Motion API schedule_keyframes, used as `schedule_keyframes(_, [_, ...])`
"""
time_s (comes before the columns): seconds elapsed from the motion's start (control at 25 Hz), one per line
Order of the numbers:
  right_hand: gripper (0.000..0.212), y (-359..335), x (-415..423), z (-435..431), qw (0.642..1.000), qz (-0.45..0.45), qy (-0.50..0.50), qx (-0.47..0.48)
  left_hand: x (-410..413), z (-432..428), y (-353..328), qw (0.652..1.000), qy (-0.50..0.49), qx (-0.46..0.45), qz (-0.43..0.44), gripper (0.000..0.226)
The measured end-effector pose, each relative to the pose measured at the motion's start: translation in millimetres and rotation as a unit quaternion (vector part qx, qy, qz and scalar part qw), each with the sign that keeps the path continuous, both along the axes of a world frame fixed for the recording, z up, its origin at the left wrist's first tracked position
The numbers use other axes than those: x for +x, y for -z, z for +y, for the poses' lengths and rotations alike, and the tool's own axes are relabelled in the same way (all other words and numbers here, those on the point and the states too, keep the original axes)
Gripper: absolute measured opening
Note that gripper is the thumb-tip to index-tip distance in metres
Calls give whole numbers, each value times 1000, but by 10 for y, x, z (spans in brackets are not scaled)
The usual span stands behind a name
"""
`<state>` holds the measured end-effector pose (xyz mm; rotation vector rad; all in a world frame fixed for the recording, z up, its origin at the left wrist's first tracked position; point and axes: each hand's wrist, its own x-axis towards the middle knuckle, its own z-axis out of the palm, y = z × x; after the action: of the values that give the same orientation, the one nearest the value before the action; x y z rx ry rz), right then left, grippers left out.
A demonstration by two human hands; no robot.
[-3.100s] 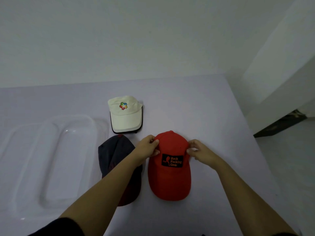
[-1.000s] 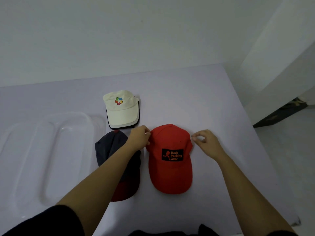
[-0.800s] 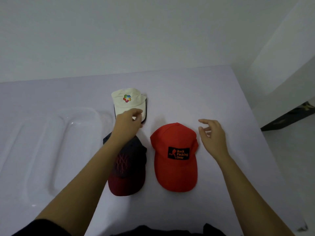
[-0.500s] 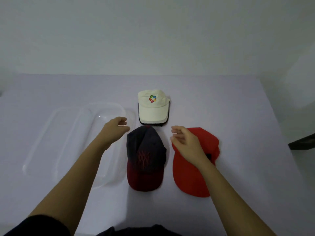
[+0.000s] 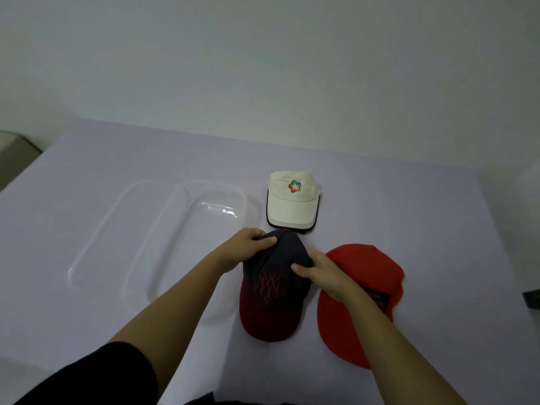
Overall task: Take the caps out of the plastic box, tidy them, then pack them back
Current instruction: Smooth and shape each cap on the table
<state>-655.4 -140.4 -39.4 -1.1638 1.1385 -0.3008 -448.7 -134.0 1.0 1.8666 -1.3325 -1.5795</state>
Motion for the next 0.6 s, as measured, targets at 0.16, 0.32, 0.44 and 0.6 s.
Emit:
schedule_keyframes(0.16, [34, -151, -108, 59, 988, -140, 62, 27, 191, 32, -253, 995, 54, 56, 69, 49])
schedule_keyframes(0.32, [39, -362, -157, 14, 975, -203, 88, 18, 211, 66, -341, 982, 93, 105, 126, 56])
schedule_keyframes(0.44, [38, -561, -180, -4, 980, -188, 66, -17, 187, 96, -402, 972, 86, 106, 193, 42])
schedule_keyframes(0.6, [46, -729, -258, -28, 983, -153, 49, -93, 250, 106, -407, 957, 91, 84, 264, 63])
